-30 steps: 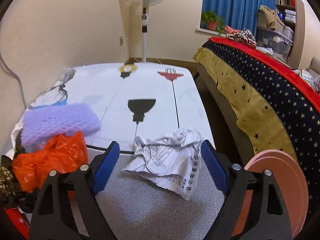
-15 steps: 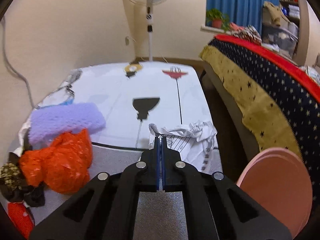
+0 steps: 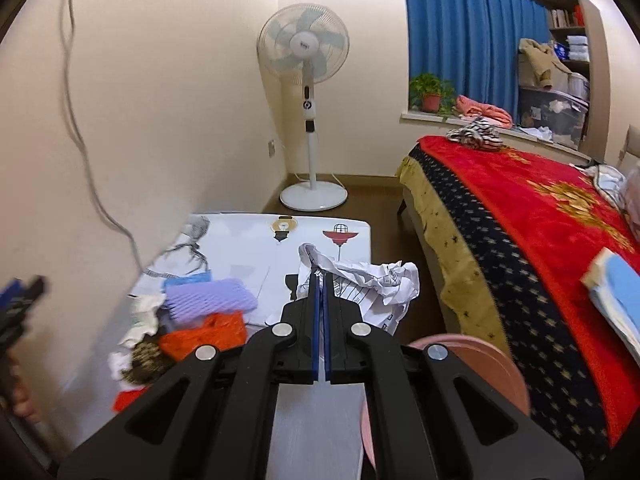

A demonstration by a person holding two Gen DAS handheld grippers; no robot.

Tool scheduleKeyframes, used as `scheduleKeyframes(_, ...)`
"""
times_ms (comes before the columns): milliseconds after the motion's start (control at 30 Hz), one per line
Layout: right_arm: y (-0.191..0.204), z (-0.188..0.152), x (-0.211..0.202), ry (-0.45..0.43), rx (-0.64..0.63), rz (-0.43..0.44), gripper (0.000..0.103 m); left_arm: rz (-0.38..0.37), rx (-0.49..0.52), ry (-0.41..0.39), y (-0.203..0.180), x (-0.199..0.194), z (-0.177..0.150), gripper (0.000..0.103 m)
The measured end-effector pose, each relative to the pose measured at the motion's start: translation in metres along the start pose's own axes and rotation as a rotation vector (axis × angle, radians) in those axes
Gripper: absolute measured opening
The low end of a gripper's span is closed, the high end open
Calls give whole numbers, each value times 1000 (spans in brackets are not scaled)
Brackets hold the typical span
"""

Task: Collect trash
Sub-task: 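Carry the white paper over the pink wastebasket while the left gripper grasps the orange mesh bag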

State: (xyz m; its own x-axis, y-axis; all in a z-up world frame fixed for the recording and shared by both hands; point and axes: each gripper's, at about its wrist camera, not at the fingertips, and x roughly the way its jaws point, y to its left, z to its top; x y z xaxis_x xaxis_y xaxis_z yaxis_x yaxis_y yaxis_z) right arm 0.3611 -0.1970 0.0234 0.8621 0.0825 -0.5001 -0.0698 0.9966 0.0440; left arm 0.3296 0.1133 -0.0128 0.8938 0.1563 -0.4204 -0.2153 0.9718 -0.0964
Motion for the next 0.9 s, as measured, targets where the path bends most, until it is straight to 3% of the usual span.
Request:
scheduleKeyframes(100, -12, -14, -36, -15, 16, -14, 2, -22, 51, 46, -11, 7, -3, 94)
scheduleKeyframes(200, -26, -31, -55, -22, 26, -37, 2, -20, 86, 35, -24, 9, -11, 94)
scheduleKeyframes(467, -65, -50, -27, 108, 71, -60, 2, -146, 203, 35, -114, 40, -47, 93)
scheduleKeyframes(600, -73, -51, -21, 122, 68, -61, 2, -179, 153, 65, -137, 69, -68, 84)
scheduleKeyframes(900, -84, -51, -10, 158, 108, -33, 2, -144, 185, 162, -155, 120, -97, 83)
